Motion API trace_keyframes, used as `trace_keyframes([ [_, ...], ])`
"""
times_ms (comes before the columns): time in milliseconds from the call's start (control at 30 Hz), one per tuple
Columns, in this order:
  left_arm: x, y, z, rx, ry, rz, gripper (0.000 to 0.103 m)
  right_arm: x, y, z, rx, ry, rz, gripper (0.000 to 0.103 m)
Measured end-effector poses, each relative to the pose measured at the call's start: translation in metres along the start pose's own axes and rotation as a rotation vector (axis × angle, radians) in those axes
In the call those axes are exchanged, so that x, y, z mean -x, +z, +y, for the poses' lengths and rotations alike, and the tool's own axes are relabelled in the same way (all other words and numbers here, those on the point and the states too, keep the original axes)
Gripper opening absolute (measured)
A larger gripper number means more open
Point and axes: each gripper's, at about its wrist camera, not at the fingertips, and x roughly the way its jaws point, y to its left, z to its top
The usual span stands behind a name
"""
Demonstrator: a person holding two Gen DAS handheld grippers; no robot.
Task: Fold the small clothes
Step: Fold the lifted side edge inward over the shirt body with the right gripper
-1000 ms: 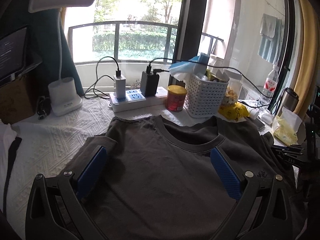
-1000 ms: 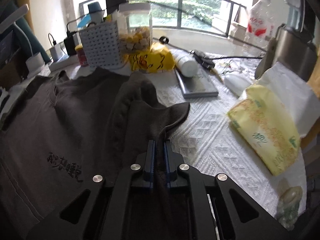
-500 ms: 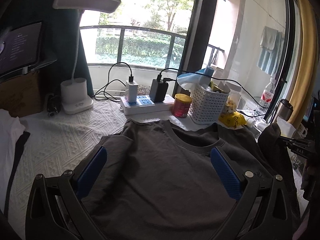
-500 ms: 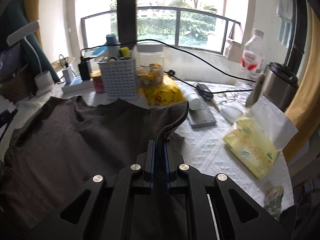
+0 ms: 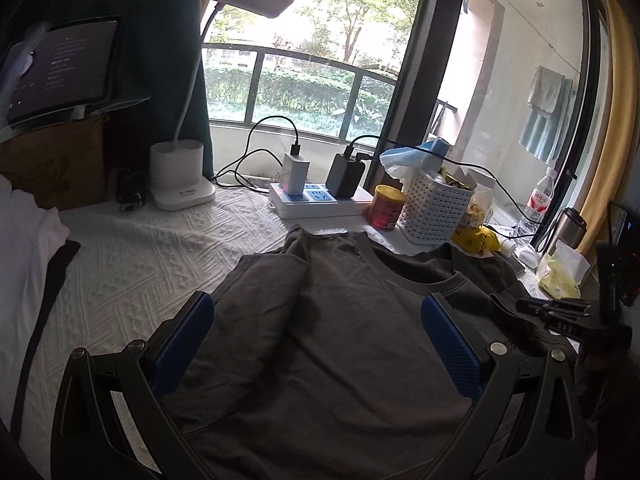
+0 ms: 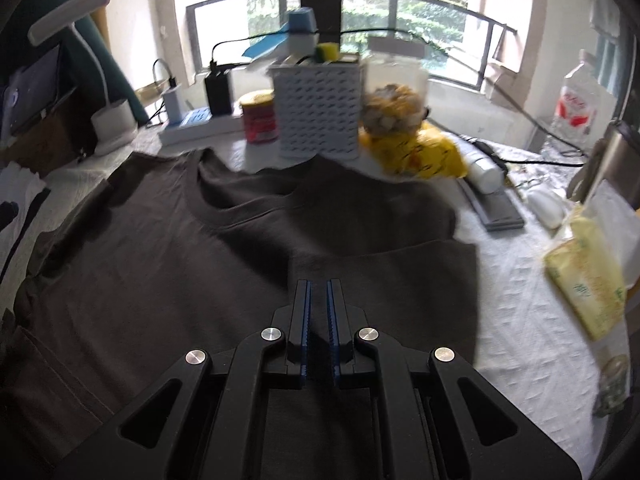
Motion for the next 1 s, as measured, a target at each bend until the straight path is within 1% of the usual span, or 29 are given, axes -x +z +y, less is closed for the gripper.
trace_keyframes([
  [100, 0.003, -0.001, 0.002, 0.001, 0.001, -0.001, 0.102, 0.007, -0.002, 0.003, 0.004, 0.003, 0.002, 0.010],
  [200, 0.005, -0.001, 0.002, 0.001, -0.002, -0.001, 0.102, 0.022, -0.006, -0.002, -0.002, 0.000, -0.010, 0.010],
  [267, 0.006, -0.003, -0.001, -0.004, -0.006, 0.001, 0.102, 0.036, -0.012, -0.012, -0.019, -0.023, -0.026, 0.021],
  [300, 0.006, -0.003, -0.002, -0.007, -0.008, 0.002, 0.102, 0.041, -0.014, -0.017, -0.029, -0.032, -0.031, 0.042],
  [333, 0.007, -0.003, -0.005, -0.011, -0.011, 0.003, 0.102, 0.047, -0.017, -0.022, -0.042, -0.042, -0.037, 0.054],
  [367, 0.007, -0.004, -0.008, -0.015, -0.014, 0.003, 0.102, 0.053, -0.022, -0.031, -0.064, -0.057, -0.045, 0.054],
  [500, 0.009, -0.006, -0.021, -0.035, -0.021, 0.013, 0.102, 0.062, -0.041, -0.057, -0.126, -0.086, -0.031, 0.054],
  [633, 0.011, -0.009, -0.032, -0.056, -0.018, 0.020, 0.102, 0.062, -0.061, -0.074, -0.176, -0.083, -0.006, 0.054],
  [733, 0.012, -0.010, -0.039, -0.066, -0.013, 0.025, 0.102, 0.060, -0.073, -0.081, -0.202, -0.059, 0.014, 0.054],
  [900, 0.013, -0.013, -0.053, -0.086, -0.016, 0.041, 0.102, 0.055, -0.088, -0.080, -0.225, 0.022, 0.025, 0.054],
  [967, 0.014, -0.014, -0.059, -0.097, -0.021, 0.044, 0.102, 0.058, -0.090, -0.071, -0.201, 0.051, 0.000, 0.037],
  [1000, 0.015, -0.015, -0.062, -0.102, -0.022, 0.045, 0.102, 0.058, -0.090, -0.068, -0.185, 0.056, 0.001, 0.020],
])
